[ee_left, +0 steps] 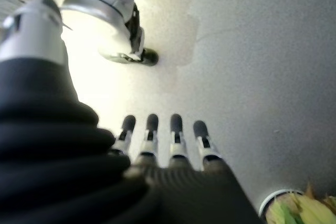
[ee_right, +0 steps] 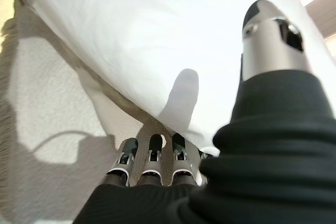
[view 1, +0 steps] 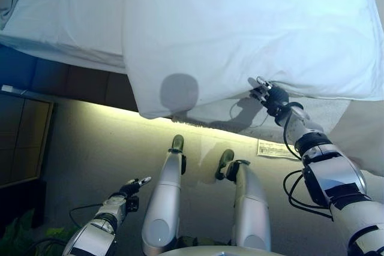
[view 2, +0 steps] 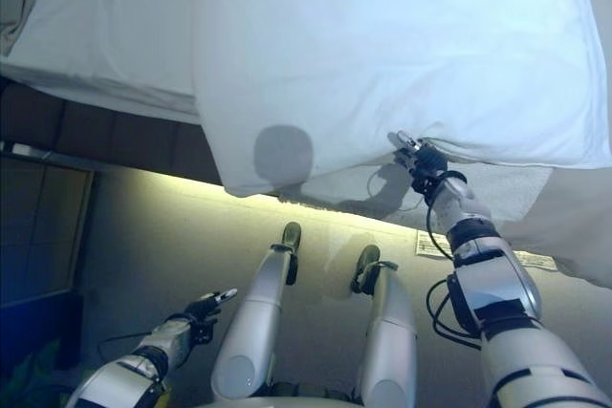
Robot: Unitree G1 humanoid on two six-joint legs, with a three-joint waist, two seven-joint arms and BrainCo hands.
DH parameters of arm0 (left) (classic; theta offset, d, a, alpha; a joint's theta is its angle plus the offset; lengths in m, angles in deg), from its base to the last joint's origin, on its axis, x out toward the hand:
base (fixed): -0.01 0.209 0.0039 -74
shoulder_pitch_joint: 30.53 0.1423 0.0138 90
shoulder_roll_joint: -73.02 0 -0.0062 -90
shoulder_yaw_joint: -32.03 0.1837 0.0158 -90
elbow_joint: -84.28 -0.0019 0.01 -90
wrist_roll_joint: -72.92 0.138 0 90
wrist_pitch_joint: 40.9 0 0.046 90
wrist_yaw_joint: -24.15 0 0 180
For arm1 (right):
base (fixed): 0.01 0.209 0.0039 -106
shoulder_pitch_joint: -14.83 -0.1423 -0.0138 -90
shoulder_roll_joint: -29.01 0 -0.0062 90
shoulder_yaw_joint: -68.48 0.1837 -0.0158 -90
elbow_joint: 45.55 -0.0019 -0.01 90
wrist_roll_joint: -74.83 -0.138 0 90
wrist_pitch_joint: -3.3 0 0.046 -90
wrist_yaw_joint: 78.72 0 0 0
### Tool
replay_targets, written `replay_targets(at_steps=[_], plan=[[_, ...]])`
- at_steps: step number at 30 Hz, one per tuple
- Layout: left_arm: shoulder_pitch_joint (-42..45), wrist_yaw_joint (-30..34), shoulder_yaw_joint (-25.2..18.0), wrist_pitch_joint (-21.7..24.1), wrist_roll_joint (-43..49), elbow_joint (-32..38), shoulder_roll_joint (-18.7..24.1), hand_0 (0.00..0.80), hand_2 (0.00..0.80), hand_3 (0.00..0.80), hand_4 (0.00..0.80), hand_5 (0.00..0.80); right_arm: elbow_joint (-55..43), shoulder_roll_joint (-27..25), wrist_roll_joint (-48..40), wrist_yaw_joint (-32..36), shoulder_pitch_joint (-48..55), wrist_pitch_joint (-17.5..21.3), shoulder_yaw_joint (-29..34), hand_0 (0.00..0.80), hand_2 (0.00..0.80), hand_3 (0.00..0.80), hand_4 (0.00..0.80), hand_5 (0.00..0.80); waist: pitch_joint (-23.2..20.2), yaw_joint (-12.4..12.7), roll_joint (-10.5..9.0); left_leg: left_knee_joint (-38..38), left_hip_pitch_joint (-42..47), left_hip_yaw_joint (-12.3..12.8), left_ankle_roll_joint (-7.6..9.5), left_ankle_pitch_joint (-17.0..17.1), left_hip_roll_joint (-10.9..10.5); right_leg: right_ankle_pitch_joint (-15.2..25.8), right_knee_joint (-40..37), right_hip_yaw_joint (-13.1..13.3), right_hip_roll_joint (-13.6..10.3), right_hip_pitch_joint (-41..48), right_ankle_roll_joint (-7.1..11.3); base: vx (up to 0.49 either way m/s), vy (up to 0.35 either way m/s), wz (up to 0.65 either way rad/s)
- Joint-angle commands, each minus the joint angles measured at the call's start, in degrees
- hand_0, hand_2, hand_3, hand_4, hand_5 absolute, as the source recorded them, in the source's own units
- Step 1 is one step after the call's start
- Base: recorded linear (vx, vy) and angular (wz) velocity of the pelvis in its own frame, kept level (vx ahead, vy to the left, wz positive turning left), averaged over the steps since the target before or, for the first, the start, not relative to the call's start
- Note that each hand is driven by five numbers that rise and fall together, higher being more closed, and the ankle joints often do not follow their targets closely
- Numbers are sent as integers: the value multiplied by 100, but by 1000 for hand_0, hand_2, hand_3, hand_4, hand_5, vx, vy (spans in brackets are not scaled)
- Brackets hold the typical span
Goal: Make the bed neatly
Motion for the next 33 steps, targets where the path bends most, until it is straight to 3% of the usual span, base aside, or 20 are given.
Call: replay_targets(at_steps=[1, 3, 4, 5, 21, 28, 32, 33], plan=[[379, -66, 29, 81, 26, -239, 37, 0, 0, 0, 0, 0, -593, -228, -269, 281, -363, 177, 31, 0, 0, 0, 0, 0, -293, 103, -32, -66, 175, 254, 614, -239, -113, 504, -516, 132, 17, 204, 118, 0, 0, 0], [392, -65, 2, 92, 60, -260, 49, 0, 0, 0, 0, 0, -594, -211, -301, 377, -362, 148, 37, 0, 0, 0, 0, 0, -292, 113, -43, -67, 199, 255, 617, -239, -118, 507, -538, 121, 17, 244, 113, 0, 0, 0], [391, -54, -2, 103, 69, -279, 52, 0, 0, 0, 0, 0, -589, -203, -341, 451, -372, 173, 29, 480, 480, 480, 480, 480, -296, 117, -48, -74, 216, 256, 616, -237, -116, 505, -552, 115, 15, 268, 111, 0, 0, 0], [391, -51, -11, 105, 85, -283, 53, 0, 0, 0, 0, 0, -622, -187, -335, 456, -373, 181, 30, 800, 800, 800, 800, 800, -303, 117, -54, -72, 225, 257, 612, -240, -114, 504, -558, 109, 15, 281, 110, 0, 0, 0], [416, -142, -52, 269, 150, -299, 27, 0, 0, 0, 0, 0, -659, 82, -308, 681, -106, 217, 141, 800, 800, 800, 800, 800, -465, 142, -117, -688, 989, 275, 504, -106, -130, 509, -1161, -59, 44, 1148, 157, 2, -4, -1], [536, -179, -136, 427, -47, -202, 21, 0, 0, 0, 0, 0, -798, 254, -327, 826, 93, -123, 108, 800, 800, 800, 800, 800, -765, 196, -108, -1768, 1899, 169, 309, 261, -73, 689, -2306, -172, 164, 2144, 283, 86, -8, 1], [482, -36, -193, 373, -555, 261, 113, 0, 0, 0, 0, 0, -927, 282, -398, 934, 136, -417, 7, 800, 800, 800, 800, 800, -965, 212, -1, -2310, 2318, 114, 220, 459, -50, 827, -2890, -293, 165, 2620, 367, 30, 39, 6], [431, -36, -205, 216, -720, 568, 152, 0, 0, 0, 0, 0, -993, 333, -430, 895, 150, -458, -36, 800, 800, 800, 800, 800, -1016, 219, 44, -2474, 2379, 125, 226, 658, -45, 1013, -3096, -372, 155, 2721, 351, -28, 66, 9]])
